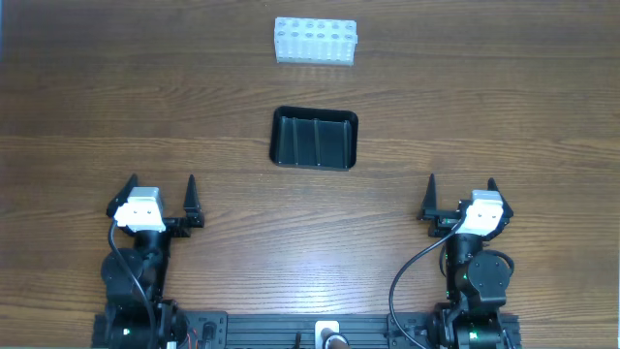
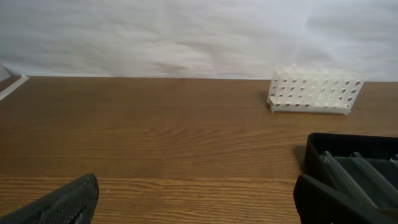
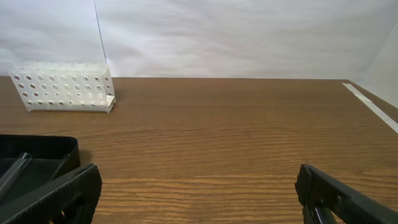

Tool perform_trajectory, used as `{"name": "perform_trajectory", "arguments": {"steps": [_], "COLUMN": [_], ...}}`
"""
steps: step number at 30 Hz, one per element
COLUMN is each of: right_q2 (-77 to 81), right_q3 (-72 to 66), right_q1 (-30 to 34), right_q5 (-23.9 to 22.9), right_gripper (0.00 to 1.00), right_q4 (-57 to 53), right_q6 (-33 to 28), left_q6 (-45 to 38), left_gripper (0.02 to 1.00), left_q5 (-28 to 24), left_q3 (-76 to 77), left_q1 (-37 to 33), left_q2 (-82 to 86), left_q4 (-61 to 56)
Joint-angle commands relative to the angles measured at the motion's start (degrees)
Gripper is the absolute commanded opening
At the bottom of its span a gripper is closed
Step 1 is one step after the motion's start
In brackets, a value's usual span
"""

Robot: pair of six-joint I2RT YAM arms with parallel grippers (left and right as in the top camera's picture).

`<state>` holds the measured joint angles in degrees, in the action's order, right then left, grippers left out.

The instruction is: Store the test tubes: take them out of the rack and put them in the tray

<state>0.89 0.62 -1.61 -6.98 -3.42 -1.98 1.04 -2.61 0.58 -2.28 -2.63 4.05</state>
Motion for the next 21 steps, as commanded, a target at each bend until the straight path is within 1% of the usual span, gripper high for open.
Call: {"name": "perform_trajectory", "arguments": {"steps": [1, 21], "right_q2": [-0.59, -0.59], "right_q3": [-0.35, -0.35], "right_q1": [-0.04, -0.02], "right_q5": [1.53, 1.53], "right_gripper": [0.993, 0.993], "right_q4": [-0.26, -0.28], "right_q6": [0.22, 0.22], "left_q6": [-1.03, -1.03], "left_gripper": [1.0, 1.0], "left_q5": [-0.57, -0.57], "left_q3": [-0.22, -0.22], "left_q1": [-0.2, -0.2], "left_q2": [0.0, 0.0], "left_q4": [0.13, 0.13]}}
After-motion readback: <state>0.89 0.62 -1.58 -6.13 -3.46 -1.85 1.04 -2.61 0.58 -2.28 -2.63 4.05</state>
